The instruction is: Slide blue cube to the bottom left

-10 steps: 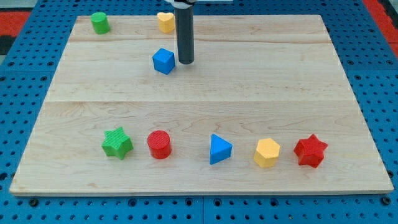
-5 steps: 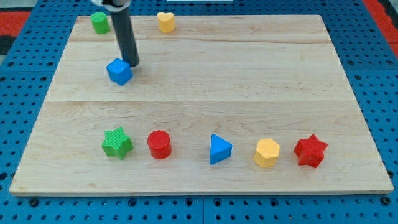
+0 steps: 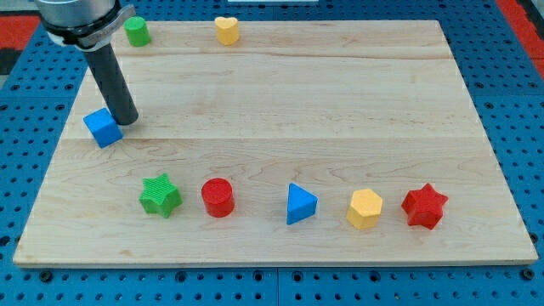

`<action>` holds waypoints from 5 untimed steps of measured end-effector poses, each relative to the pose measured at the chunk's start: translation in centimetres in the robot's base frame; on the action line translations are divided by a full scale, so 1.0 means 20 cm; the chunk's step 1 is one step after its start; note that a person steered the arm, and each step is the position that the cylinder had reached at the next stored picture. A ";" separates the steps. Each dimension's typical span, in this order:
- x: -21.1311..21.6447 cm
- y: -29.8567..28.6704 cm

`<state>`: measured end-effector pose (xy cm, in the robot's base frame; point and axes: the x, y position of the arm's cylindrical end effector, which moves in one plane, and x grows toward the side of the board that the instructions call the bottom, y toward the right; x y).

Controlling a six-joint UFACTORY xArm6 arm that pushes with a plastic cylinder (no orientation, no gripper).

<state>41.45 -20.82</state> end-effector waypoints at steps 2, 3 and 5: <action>-0.03 -0.37; -0.02 -0.48; 0.30 -0.21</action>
<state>47.51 -25.03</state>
